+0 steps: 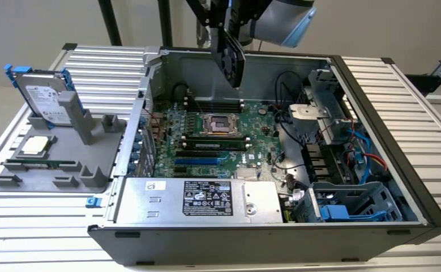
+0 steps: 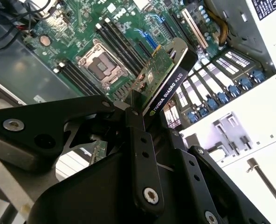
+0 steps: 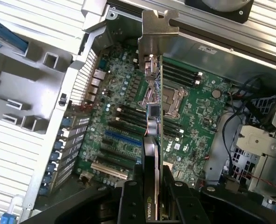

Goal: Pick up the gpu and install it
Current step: 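Insert the gpu into the slot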

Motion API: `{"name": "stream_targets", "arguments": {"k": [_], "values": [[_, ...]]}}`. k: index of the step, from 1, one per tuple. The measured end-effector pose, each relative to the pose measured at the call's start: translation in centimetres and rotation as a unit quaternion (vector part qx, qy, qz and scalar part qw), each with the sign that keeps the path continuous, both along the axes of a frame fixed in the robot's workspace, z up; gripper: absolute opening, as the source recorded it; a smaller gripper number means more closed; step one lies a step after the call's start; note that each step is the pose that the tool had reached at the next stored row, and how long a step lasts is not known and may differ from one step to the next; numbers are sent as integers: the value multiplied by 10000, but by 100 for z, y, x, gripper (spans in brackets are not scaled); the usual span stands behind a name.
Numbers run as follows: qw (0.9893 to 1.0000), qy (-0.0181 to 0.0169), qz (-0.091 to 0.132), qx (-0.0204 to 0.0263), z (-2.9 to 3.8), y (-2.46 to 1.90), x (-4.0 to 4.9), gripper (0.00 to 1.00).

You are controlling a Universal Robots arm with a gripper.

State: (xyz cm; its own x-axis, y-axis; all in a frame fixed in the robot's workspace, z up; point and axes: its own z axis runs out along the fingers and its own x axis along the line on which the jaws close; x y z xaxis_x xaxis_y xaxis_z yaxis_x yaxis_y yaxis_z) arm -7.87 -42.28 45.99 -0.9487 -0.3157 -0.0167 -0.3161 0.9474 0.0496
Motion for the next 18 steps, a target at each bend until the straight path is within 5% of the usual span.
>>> {"name": "stream_targets", "arguments": {"k": [18], "values": [[9983,0,591,-1,2,0,0,0]]}}
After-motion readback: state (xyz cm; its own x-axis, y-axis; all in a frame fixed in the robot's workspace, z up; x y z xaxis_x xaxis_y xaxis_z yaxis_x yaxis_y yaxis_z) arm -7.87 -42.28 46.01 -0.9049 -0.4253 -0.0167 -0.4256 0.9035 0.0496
